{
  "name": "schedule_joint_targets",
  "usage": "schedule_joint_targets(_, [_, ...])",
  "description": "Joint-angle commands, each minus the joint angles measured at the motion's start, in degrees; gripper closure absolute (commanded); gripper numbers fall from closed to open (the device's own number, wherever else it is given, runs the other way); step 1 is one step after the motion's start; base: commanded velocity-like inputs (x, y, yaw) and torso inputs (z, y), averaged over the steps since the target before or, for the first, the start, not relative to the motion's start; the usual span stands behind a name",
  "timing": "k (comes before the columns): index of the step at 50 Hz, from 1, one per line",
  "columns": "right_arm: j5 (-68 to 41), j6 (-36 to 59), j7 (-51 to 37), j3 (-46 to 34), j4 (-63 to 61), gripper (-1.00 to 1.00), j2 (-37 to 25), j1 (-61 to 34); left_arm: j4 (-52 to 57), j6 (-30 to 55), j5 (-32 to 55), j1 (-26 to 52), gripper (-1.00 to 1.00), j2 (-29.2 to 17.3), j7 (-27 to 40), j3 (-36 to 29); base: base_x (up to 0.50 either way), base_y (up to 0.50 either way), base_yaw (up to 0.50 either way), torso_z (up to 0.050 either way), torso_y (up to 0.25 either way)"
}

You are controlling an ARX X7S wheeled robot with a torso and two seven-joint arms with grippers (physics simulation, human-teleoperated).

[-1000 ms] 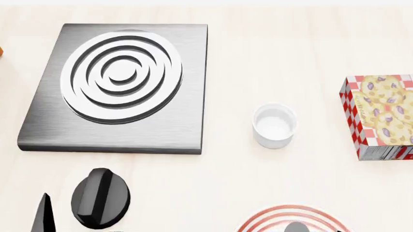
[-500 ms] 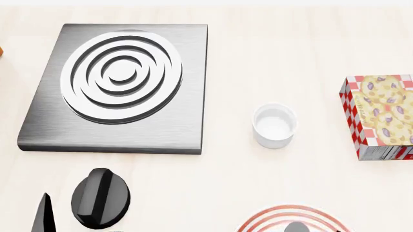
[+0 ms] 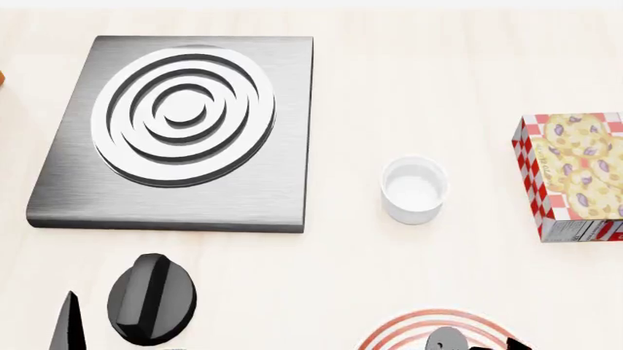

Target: Pick the akita bowl on the ramekin and place it on the plate.

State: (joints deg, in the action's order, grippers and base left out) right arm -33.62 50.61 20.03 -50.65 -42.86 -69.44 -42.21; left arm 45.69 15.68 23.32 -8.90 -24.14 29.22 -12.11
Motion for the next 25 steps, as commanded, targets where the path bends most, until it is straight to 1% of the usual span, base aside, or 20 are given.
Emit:
schedule_joint_targets(1, [-3.39,-0.27,-1.69,2.48,-2.78,-1.0,-0.88,-0.38,-0.16,0.05,0.2,0.14,-1.0,-0.1,0.15,-0.18,0.0,0.0,0.0,0.0,0.0])
schedule_joint_targets(10, [-5.95,-3.51,-3.41,4.0,-3.1,-1.0,-2.37,1.47,0.1,0.18,0.59,0.1,-1.0,-0.35,0.43,0.02,0.0,0.0,0.0,0.0,0.0])
schedule_joint_targets(17, [-7.9,-4.17,-4.75,5.04,-5.31,-1.0,-4.23,1.95,0.29,0.14,0.63,0.04,-1.0,-0.5,0.59,-0.02,0.0,0.0,0.0,0.0,0.0])
schedule_joint_targets(25, [-11.93,-9.43,-8.15,8.1,-7.8,-1.0,-7.57,2.88,0.36,0.09,0.69,0.03,-1.0,-0.63,0.69,-0.16,0.0,0.0,0.0,0.0,0.0])
